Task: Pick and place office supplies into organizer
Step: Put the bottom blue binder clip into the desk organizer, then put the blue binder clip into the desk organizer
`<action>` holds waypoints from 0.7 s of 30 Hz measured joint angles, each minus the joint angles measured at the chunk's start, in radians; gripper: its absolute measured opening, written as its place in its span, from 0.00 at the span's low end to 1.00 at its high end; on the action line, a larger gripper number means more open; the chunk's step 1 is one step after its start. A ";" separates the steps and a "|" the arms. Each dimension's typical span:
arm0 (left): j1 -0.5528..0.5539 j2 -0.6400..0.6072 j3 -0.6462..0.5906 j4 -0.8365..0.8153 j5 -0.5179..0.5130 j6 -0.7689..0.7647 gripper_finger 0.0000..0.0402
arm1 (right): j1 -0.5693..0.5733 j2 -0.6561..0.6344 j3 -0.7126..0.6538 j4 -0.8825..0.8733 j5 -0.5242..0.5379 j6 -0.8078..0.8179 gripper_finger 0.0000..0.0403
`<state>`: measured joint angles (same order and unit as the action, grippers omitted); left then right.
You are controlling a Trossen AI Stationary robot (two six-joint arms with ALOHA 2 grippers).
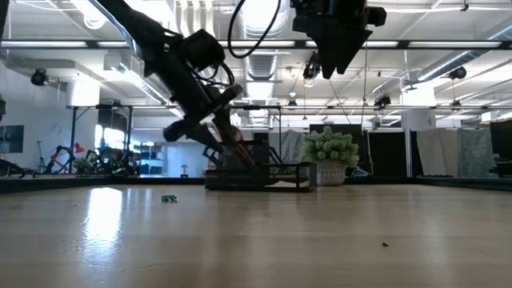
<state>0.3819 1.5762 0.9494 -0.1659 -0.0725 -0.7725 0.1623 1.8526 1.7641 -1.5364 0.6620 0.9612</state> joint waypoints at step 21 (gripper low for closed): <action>-0.003 -0.079 -0.005 -0.008 0.003 0.144 0.38 | 0.031 0.000 -0.001 -0.005 0.020 0.008 0.46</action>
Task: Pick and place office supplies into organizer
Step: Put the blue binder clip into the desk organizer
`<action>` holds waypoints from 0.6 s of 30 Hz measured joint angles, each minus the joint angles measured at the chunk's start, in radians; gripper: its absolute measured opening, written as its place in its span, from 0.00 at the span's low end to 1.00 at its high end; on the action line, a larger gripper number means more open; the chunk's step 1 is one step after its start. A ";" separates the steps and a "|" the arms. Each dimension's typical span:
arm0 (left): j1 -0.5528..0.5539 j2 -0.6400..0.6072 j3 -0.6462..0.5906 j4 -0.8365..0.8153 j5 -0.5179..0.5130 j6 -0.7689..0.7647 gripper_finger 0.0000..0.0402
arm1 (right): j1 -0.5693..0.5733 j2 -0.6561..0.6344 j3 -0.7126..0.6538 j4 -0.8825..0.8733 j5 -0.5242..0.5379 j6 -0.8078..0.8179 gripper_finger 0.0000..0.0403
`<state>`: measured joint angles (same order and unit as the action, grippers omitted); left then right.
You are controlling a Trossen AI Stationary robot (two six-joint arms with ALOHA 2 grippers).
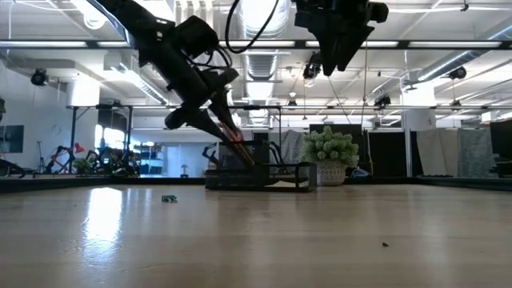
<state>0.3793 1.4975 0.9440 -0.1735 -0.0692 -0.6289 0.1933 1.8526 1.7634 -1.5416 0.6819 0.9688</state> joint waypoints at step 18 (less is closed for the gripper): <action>-0.520 0.005 -0.096 -0.291 0.169 0.874 0.38 | 0.001 0.000 0.000 0.002 0.010 -0.034 0.46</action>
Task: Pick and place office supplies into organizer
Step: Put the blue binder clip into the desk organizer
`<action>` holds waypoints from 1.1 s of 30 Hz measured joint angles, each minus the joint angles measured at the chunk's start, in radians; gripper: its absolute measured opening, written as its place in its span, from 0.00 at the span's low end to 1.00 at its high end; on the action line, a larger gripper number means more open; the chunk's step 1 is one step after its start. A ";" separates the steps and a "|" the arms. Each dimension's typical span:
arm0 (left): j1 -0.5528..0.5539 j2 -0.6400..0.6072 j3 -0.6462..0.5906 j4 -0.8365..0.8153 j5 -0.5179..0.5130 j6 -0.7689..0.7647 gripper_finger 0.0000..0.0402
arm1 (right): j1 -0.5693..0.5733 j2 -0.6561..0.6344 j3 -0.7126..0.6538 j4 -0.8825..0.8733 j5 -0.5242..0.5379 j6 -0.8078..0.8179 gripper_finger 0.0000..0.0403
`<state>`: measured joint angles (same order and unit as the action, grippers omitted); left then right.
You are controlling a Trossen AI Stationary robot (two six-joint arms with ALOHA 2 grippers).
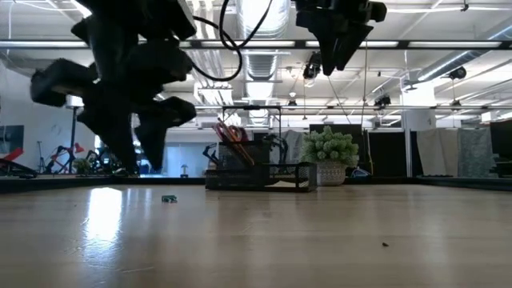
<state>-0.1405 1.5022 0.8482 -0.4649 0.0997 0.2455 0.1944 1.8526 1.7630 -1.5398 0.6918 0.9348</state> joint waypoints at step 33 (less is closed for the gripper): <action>0.102 0.170 0.012 0.124 0.084 0.235 0.31 | 0.000 0.000 -0.002 0.002 0.009 0.000 0.46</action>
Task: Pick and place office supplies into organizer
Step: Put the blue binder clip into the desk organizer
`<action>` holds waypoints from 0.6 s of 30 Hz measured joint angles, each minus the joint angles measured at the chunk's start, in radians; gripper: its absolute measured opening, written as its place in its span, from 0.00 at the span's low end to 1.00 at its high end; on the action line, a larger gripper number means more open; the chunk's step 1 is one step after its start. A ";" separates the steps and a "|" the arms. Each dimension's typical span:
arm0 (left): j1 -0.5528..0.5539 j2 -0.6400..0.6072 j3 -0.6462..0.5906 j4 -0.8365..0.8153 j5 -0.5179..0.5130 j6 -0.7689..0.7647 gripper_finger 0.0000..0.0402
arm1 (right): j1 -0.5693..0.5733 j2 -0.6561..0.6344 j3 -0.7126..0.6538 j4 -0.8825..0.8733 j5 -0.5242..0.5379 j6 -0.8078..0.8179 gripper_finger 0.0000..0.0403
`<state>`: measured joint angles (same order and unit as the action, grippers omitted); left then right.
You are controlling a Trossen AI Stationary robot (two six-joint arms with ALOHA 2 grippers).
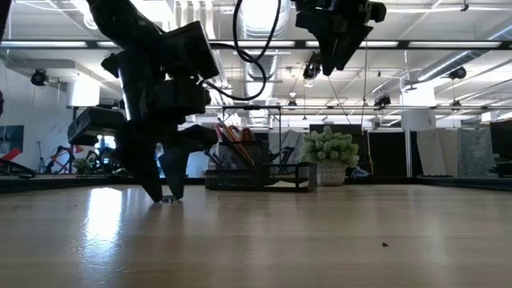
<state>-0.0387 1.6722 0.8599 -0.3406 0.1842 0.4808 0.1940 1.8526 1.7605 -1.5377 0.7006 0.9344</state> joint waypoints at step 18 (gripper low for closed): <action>0.000 -0.041 0.053 -0.032 -0.078 -0.056 0.10 | 0.000 0.000 -0.001 0.000 0.000 0.000 0.46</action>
<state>-0.0383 1.6313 0.9126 -0.3727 0.1063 0.4249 0.1940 1.8526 1.7596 -1.5375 0.7009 0.9348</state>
